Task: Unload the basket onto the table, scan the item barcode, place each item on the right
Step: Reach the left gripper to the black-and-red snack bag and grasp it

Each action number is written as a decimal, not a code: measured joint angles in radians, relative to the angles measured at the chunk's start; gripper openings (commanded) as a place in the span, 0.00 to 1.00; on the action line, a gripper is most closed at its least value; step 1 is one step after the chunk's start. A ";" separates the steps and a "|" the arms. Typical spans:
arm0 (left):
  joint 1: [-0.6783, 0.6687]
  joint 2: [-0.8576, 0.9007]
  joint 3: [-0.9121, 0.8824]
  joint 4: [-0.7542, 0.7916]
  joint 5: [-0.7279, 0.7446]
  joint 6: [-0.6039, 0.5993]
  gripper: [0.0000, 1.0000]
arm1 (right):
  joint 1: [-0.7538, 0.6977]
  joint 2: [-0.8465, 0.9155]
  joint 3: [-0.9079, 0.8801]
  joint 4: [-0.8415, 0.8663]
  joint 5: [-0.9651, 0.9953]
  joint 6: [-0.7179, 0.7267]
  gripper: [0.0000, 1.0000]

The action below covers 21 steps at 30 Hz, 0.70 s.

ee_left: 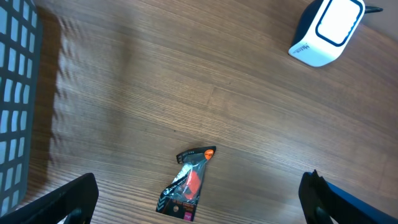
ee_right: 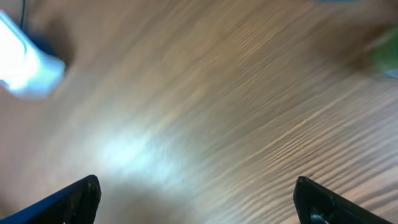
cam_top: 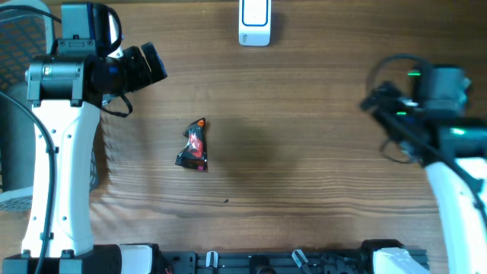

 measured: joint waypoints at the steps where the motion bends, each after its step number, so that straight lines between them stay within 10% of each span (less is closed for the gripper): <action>1: 0.000 0.000 0.000 0.008 0.000 0.000 1.00 | 0.071 0.024 0.000 0.000 0.029 0.019 1.00; 15: -0.011 0.014 -0.007 0.009 0.118 0.031 0.95 | 0.179 0.304 -0.002 -0.012 0.137 0.178 1.00; 21: -0.028 0.051 -0.347 0.223 0.309 -0.014 0.98 | 0.179 0.304 -0.002 -0.015 0.145 0.158 1.00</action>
